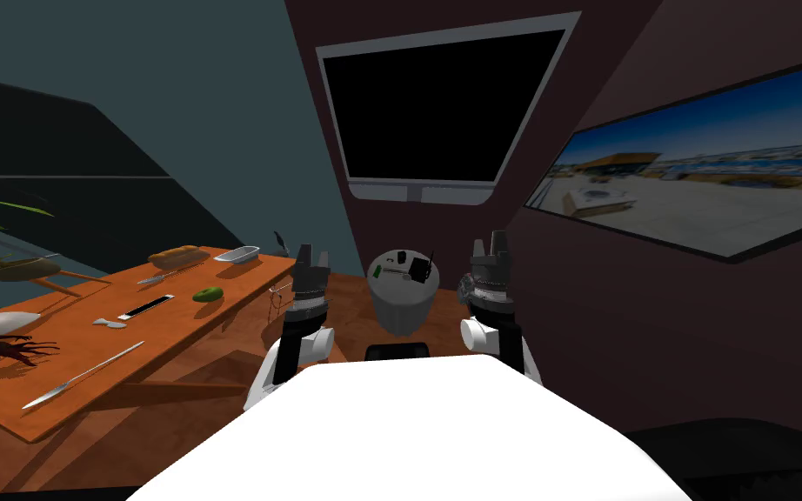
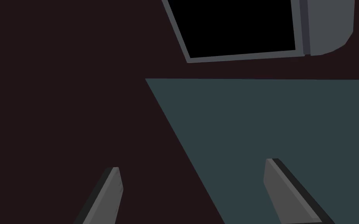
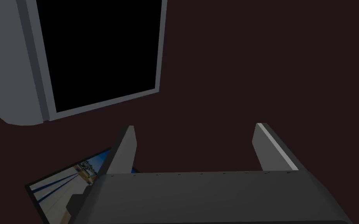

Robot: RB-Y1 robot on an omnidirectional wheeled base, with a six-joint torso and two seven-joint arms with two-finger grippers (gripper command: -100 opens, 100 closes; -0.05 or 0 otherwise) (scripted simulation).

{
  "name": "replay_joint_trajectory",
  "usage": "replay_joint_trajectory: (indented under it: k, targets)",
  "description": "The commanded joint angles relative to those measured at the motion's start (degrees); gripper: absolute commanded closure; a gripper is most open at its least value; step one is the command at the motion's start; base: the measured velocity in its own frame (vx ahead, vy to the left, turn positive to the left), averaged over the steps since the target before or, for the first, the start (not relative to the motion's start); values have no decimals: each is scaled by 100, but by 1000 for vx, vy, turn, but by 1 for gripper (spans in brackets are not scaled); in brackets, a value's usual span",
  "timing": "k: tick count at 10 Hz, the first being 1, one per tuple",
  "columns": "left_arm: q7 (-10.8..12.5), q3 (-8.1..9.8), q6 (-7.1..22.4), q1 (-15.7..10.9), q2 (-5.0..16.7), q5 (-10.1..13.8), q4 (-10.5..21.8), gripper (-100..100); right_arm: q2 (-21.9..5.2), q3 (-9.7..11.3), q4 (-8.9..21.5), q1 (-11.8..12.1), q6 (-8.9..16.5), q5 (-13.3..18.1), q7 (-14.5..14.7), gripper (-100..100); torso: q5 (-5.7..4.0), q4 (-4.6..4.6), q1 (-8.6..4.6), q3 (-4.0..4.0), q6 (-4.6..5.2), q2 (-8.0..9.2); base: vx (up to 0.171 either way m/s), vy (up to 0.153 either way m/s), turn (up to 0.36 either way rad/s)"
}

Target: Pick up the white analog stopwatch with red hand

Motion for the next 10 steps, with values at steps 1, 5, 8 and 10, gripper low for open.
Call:
replay_joint_trajectory:
  k: [1, 5, 8, 10]
  targets:
    - [0, 0, 0, 0, 0, 0, 0, 0, -189, 42, 22, -42, -23, 29, 13, -100, 0, 0, 0, 0, 0, 0, -58, 15, 19]
    - [0, -1, 0, -2, -1, 0, 0, 0, -728, 318, 232, -289, -150, 171, 92, -100, 8, 14, 34, 38, -1, 67, -166, 76, 48]
    - [0, -1, 0, -3, -1, 0, 0, 0, -1099, 702, 588, -591, -302, 305, 191, -100, 9, 18, 39, 46, -2, 78, -211, 112, 129]
    - [0, -2, 0, -3, -2, 0, 0, 0, -1359, 1040, 941, -828, -419, 390, 273, -100, 13, 18, 56, 45, -3, 77, -188, 129, 173]
